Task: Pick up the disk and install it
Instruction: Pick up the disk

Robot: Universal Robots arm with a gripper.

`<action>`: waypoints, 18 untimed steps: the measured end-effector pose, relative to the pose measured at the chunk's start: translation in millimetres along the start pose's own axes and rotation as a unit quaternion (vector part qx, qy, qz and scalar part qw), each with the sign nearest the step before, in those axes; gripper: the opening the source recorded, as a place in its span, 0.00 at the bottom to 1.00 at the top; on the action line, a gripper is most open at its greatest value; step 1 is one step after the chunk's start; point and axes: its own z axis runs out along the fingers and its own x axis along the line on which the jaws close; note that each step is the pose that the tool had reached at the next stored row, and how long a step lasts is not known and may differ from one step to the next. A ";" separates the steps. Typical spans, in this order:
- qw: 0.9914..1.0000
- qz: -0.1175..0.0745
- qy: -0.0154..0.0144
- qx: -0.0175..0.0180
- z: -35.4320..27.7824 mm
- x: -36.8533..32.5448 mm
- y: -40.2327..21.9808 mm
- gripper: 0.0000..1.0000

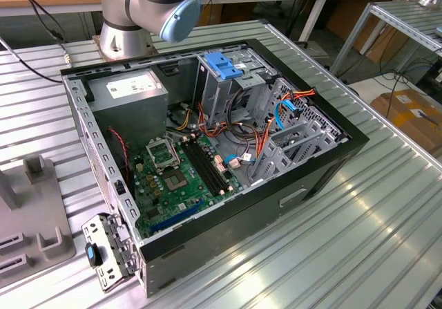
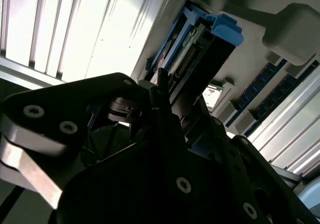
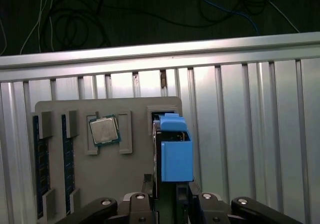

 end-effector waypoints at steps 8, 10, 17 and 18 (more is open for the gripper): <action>1.000 -0.001 -0.001 0.000 0.0 0.0 0.0 0.35; 1.000 -0.008 -0.001 0.000 0.0 0.0 0.0 0.35; 1.000 -0.016 -0.001 0.000 0.0 0.0 0.0 0.35; 1.000 -0.021 -0.001 0.000 0.0 0.0 0.0 0.35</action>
